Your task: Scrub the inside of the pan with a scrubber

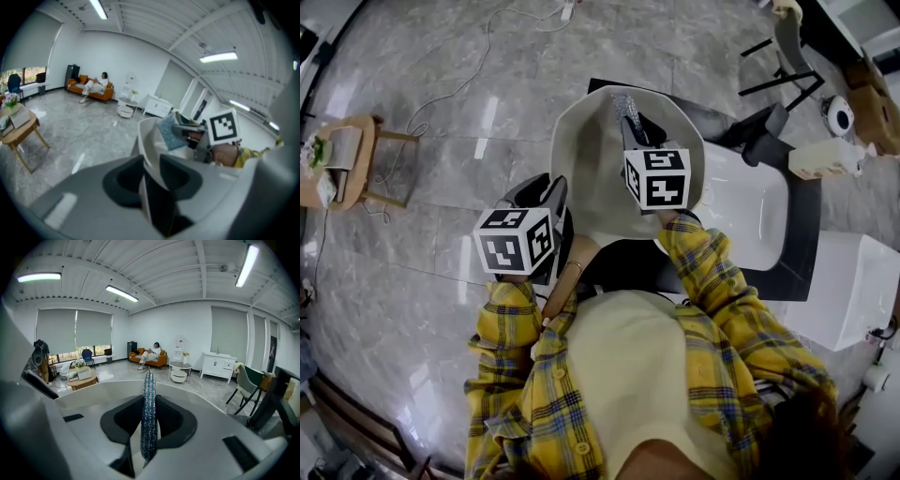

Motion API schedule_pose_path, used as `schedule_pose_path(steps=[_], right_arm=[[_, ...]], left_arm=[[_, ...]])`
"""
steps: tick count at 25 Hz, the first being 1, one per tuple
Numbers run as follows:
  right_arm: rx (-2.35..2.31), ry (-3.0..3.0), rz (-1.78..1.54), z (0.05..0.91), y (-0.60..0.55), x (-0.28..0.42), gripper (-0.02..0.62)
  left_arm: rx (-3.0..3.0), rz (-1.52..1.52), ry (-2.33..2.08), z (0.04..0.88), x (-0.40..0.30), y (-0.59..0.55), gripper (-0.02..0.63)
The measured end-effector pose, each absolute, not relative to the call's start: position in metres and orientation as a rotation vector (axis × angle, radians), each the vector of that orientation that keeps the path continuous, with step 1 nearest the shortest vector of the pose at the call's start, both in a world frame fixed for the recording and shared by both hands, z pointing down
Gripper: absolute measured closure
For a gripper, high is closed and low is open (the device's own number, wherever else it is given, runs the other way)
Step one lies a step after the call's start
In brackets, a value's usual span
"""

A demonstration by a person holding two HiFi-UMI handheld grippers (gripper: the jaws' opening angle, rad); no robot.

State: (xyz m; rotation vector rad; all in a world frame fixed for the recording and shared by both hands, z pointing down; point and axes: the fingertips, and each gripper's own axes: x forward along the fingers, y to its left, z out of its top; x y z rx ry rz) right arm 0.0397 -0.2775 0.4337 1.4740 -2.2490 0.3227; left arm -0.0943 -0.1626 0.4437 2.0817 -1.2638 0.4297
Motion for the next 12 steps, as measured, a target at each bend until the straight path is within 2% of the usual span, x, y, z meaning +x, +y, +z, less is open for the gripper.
schedule_pose_path(steps=[12], right_arm=[[1.409,-2.288,0.334,0.435,-0.273,0.024,0.514]], left_arm=[[2.081,0.412,-1.259,0.445,-0.094,-0.163,0.495]])
